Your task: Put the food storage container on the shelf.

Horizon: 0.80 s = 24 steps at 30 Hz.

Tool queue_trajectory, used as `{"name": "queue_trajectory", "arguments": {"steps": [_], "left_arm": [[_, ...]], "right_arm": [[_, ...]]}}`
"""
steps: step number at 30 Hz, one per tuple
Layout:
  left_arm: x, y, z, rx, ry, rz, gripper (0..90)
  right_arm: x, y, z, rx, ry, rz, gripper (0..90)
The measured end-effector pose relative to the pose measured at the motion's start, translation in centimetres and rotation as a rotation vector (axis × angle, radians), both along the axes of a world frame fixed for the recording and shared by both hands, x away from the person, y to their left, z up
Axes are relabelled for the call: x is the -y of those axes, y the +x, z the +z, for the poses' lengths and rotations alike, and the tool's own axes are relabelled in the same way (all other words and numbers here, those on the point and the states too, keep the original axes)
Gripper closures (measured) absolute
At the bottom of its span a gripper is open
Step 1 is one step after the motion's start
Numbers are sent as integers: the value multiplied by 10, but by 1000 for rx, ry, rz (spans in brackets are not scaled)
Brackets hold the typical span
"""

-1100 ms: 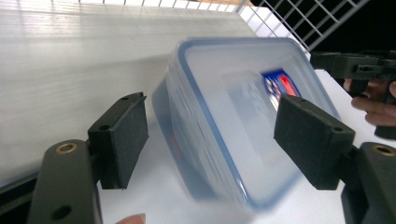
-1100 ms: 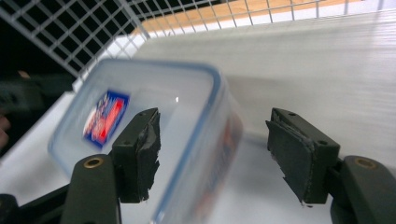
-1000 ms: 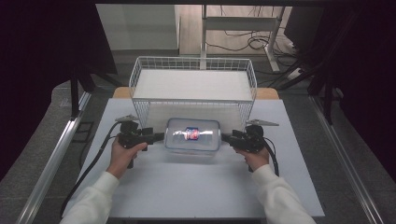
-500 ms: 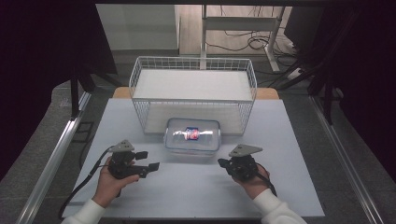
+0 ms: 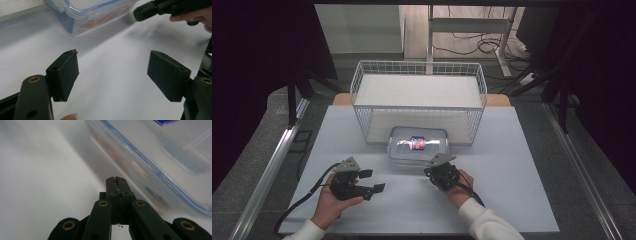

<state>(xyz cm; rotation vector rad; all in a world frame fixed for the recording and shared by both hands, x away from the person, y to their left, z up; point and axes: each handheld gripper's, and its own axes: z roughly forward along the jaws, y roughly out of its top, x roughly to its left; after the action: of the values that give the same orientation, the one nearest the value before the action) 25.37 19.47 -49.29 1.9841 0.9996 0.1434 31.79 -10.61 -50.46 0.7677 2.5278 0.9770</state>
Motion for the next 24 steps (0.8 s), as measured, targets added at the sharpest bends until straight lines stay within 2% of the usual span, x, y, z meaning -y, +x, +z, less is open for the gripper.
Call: {"name": "queue_trajectory", "arguments": {"steps": [5, 8, 10, 11, 13, 14, 20, 21, 23, 24], "left_arm": [[0, 0, -1, 3, 16, 0, 244], [0, 0, -2, 2, 22, 0, 244], [1, 0, -2, -1, 23, -3, 241], [1, 0, -2, -4, 22, -1, 239], [1, 0, -2, -2, 24, -3, 239], [1, 0, -2, -2, 24, -3, 238], [1, 1, -3, -3, 28, -5, 238], [2, 1, -3, -5, 29, -4, 238], [2, 1, -4, -12, 23, -4, 238], [2, 1, -4, -13, 25, -10, 238]], "right_arm": [[-9, 11, -6, 5, -12, -36, 888], [-10, 13, -6, -7, 0, -29, 888], [-14, 12, -6, 8, -17, -21, 888], [-17, 13, -5, 31, -43, -35, 888], [-17, 14, -5, 32, -42, -45, 888], [-15, 19, -5, 26, -26, -57, 889], [-17, 27, -4, 31, -17, -80, 888], [-18, 34, -4, 23, 9, -96, 889], [-19, 36, -4, 17, 16, -102, 889], [-21, 42, -2, 13, 38, -114, 888]]}}
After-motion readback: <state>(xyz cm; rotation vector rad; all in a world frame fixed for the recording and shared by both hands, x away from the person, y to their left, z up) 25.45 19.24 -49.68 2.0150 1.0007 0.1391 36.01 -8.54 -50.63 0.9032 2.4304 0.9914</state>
